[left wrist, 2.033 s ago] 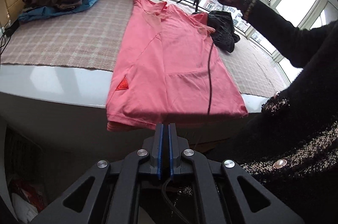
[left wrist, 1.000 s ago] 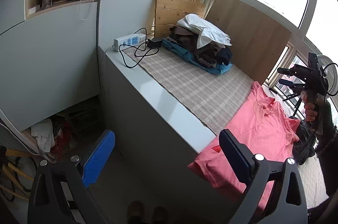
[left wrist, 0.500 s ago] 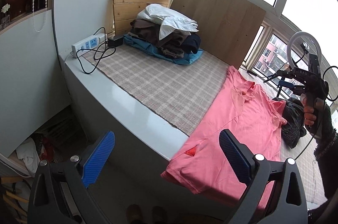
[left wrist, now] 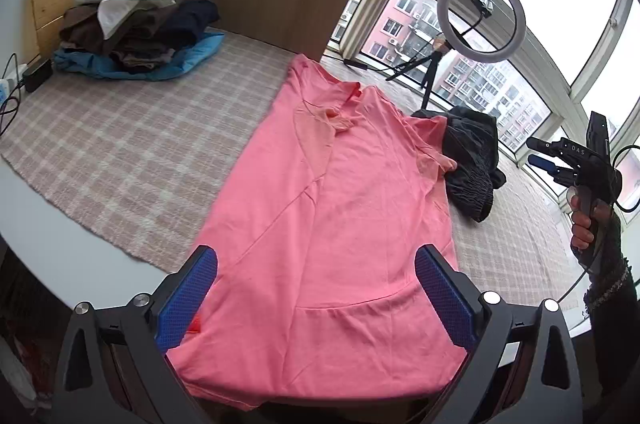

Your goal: Fold clothes

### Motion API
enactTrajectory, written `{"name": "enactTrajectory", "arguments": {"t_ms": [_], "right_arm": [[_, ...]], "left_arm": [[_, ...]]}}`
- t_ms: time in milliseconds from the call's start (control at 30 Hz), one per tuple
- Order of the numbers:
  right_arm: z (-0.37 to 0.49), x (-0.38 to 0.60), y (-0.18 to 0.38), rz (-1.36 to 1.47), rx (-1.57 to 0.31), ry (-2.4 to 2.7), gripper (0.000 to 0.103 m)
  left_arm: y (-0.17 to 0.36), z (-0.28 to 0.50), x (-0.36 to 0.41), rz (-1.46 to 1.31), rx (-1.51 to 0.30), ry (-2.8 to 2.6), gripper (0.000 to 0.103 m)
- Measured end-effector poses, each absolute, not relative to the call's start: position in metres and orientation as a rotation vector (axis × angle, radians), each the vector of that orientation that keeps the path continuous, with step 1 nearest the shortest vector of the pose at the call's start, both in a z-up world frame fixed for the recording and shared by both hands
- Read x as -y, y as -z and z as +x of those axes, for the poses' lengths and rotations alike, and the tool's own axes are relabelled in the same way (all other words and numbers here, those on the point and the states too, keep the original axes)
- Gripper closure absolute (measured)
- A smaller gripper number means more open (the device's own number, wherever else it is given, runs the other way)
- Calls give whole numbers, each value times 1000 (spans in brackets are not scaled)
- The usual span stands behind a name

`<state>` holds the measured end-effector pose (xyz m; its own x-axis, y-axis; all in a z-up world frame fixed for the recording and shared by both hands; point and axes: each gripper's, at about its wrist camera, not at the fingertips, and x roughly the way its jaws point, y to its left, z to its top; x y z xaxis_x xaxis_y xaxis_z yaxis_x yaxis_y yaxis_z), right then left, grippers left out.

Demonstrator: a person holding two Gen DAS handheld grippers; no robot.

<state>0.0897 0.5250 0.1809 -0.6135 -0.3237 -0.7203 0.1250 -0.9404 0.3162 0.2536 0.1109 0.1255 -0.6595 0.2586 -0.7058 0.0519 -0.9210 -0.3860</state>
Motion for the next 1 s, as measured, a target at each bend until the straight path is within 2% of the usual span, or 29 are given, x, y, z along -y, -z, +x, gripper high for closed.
{"name": "enactTrajectory", "arguments": {"t_ms": [200,333,367,500,633,667,700,733,767,867,1000], "right_arm": [[85,-558,-167,1298,223,2700,49],[55,-568,-147,1331,279,2666,48],[44,-564,-140,1355,269,2637,44],[4,-524,-110,1404,-20,2555,42],[-13,-520,-96,1424,-221,2551,42],[-17,-519,-92,1428,-272,2548,44],[-21,-518,-89,1431,-323,2544,51],[-25,-517,-85,1435,-373,2540,89],[-30,-516,-82,1437,-424,2535,97],[-42,-513,-72,1445,-575,2520,98],[-49,-589,-100,1585,-715,2778,99]], "left_arm": [[-117,198,-167,-1265,455,-2510,4],[-112,173,-198,-1287,395,-2446,4],[-111,168,-205,-1293,386,-2432,4],[-108,149,-225,-1314,340,-2410,4],[-102,133,-232,-1344,326,-2409,4],[-100,130,-232,-1354,337,-2412,4],[-98,127,-231,-1364,347,-2414,4],[-96,124,-230,-1374,359,-2415,4],[-93,121,-228,-1387,375,-2412,4],[-86,109,-226,-1415,414,-2395,4],[-86,93,-234,-1393,398,-2386,4]]}}
